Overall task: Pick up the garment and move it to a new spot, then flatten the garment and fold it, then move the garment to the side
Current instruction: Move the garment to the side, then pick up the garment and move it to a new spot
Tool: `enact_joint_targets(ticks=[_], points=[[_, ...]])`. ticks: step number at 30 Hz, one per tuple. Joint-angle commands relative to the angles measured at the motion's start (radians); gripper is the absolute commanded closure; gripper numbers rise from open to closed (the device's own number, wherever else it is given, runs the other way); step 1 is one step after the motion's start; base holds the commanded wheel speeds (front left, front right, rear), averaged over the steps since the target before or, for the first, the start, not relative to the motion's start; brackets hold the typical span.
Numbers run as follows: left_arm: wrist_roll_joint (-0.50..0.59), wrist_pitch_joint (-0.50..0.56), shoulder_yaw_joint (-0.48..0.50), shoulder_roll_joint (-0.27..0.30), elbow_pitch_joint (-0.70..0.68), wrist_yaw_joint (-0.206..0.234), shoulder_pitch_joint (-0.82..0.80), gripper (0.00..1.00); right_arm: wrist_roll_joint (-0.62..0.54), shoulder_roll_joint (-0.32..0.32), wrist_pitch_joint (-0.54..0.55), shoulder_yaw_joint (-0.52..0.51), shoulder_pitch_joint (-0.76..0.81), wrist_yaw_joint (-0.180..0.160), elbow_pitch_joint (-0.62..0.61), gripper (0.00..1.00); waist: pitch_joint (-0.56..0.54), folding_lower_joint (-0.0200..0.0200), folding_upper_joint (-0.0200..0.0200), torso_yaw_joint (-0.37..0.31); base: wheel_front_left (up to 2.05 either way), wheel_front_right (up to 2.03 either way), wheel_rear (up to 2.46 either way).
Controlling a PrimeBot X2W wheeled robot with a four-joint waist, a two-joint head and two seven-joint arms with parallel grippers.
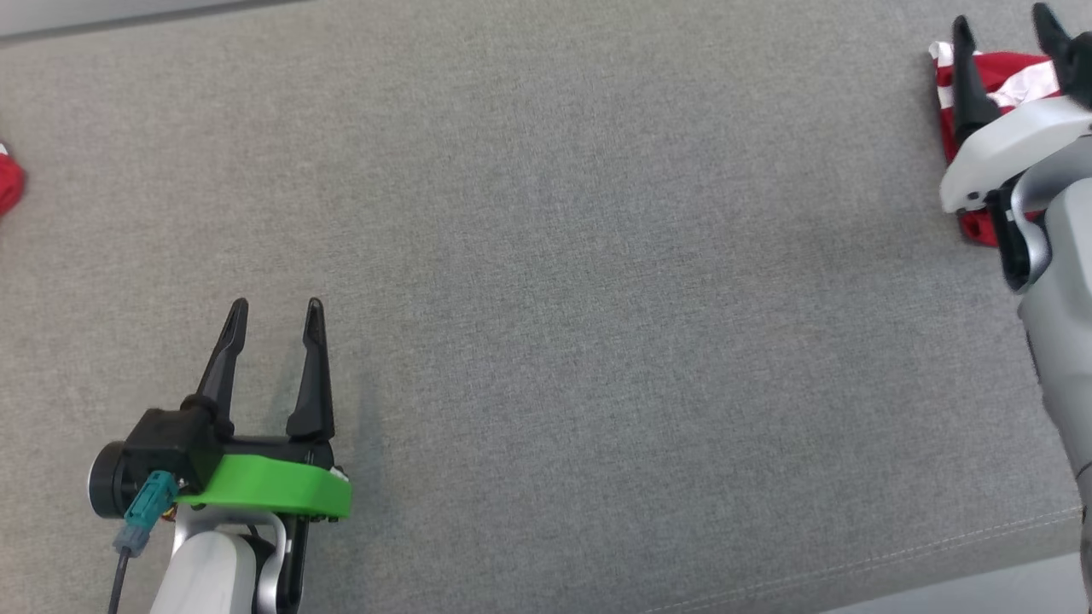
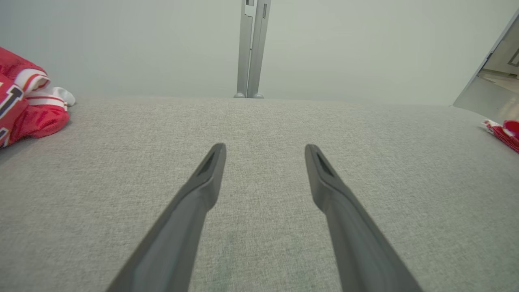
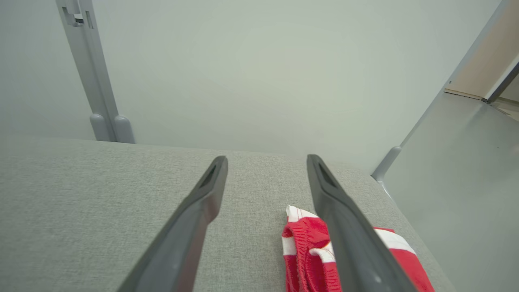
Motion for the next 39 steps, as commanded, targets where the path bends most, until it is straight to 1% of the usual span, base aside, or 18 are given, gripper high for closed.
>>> enact_joint_targets(ticks=[1,6,9,11,13,18,21,25,28,31,39], points=[[-0.003,-0.008,0.008,-0.005,0.014,0.005,0.02,0.0,0.016,0.009,-0.004,0.013,0.034,-0.001,-0.021,0.0,-0.085,0.0,0.0,0.031,0.0,0.0,0.0],[-0.023,-0.016,0.039,-0.02,0.06,0.017,0.044,0.0,0.077,0.053,-0.004,0.059,0.132,-0.001,-0.125,0.0,-0.16,0.0,0.0,0.059,0.0,0.0,0.0],[-0.027,-0.017,0.055,-0.035,0.076,0.023,0.062,0.0,0.083,0.066,-0.004,0.069,0.204,-0.001,-0.185,0.0,-0.192,0.0,0.0,0.075,0.0,0.0,0.0],[-0.025,-0.018,0.066,-0.043,0.073,0.026,0.076,0.0,0.096,0.09,-0.004,0.067,0.262,-0.001,-0.23,0.0,-0.209,0.0,0.0,0.088,0.0,0.0,0.0],[-0.016,-0.017,0.077,-0.051,0.069,0.031,0.094,0.0,0.086,0.101,-0.004,0.057,0.323,-0.001,-0.278,0.0,-0.222,0.0,0.0,0.102,0.0,0.0,0.0],[-0.003,-0.017,0.096,-0.069,0.072,0.035,0.137,0.0,0.06,0.172,-0.004,0.009,0.495,-0.001,-0.403,0.0,-0.254,0.0,0.0,0.133,0.0,0.0,0.0],[0.009,-0.017,0.092,-0.075,0.076,0.032,0.158,0.0,0.028,0.217,-0.004,-0.007,0.598,-0.001,-0.477,0.0,-0.271,0.0,0.0,0.155,0.0,0.0,0.0],[0.023,-0.017,0.086,-0.078,0.076,0.035,0.182,0.0,-0.024,0.253,-0.004,-0.033,0.711,-0.001,-0.558,0.0,-0.289,0.0,0.0,0.174,0.0,0.0,0.0],[0.024,-0.017,0.086,-0.081,0.073,0.037,0.193,0.0,-0.051,0.274,-0.004,-0.055,0.772,-0.001,-0.6,0.0,-0.297,0.0,0.0,0.178,0.0,0.0,0.0],[0.025,-0.017,0.089,-0.082,0.072,0.038,0.2,0.0,-0.081,0.28,-0.004,-0.07,0.815,-0.001,-0.634,0.0,-0.304,0.0,0.0,0.18,0.0,0.0,0.0],[0.027,-0.016,0.086,-0.084,0.084,0.039,0.21,0.0,-0.042,0.282,-0.004,-0.037,0.846,-0.001,-0.646,0.0,-0.314,0.0,0.0,0.169,0.0,0.0,0.0]])
